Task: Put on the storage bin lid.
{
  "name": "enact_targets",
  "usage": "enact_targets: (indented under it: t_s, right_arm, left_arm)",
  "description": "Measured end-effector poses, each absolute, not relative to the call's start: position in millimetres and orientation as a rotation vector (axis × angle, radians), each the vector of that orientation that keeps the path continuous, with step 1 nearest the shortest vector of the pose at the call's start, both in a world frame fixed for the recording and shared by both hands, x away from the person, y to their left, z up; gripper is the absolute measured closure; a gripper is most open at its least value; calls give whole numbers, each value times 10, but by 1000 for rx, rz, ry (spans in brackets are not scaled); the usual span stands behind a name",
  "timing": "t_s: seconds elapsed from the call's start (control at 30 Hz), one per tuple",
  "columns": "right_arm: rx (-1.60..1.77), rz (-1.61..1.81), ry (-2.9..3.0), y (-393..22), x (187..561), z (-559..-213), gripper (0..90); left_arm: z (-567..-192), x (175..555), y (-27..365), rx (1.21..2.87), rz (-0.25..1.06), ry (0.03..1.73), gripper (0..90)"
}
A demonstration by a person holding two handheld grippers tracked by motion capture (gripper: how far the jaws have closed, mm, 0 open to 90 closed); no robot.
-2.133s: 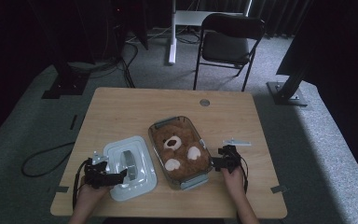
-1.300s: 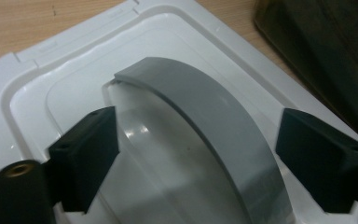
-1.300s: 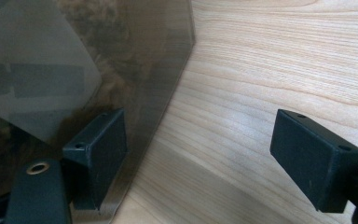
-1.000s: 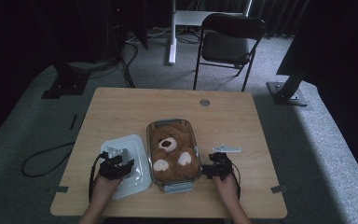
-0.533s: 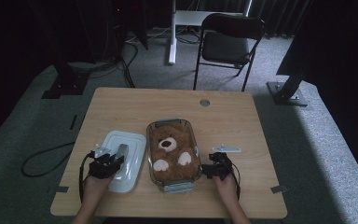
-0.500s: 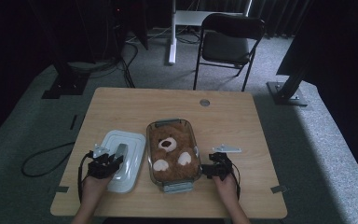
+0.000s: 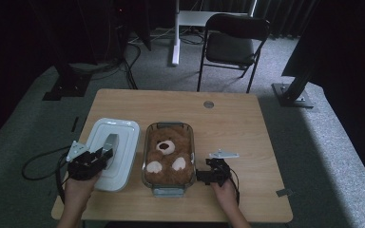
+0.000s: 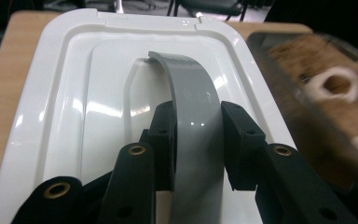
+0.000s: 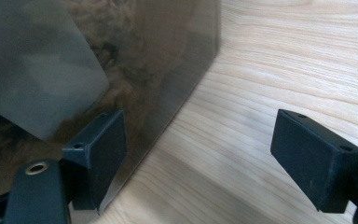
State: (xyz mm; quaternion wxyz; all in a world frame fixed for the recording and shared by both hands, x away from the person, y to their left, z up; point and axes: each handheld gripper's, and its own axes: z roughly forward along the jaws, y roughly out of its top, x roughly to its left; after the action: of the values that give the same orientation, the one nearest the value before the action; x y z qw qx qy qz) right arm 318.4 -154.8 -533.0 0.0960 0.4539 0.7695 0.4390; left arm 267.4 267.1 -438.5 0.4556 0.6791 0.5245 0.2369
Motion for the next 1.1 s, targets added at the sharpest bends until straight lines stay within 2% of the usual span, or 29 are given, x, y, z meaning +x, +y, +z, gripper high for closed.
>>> enact_targets:
  t_s: [0.4, 0.73, 1.1]
  right_arm:
    - [1298, 1311, 2298, -1250, 3105, -5345, 149]
    - [1193, 1246, 2433, -975, 3077, -5415, 140]
    - [1230, 1208, 2306, -1177, 3101, -5359, 134]
  left_arm:
    - [-4128, 2569, 2553, 1671, 599, 1188, 689]
    - [-4035, 2582, 2304, 1709, 533, 1107, 689]
    - [-4043, 2667, 1848, 1771, 458, 1020, 689]
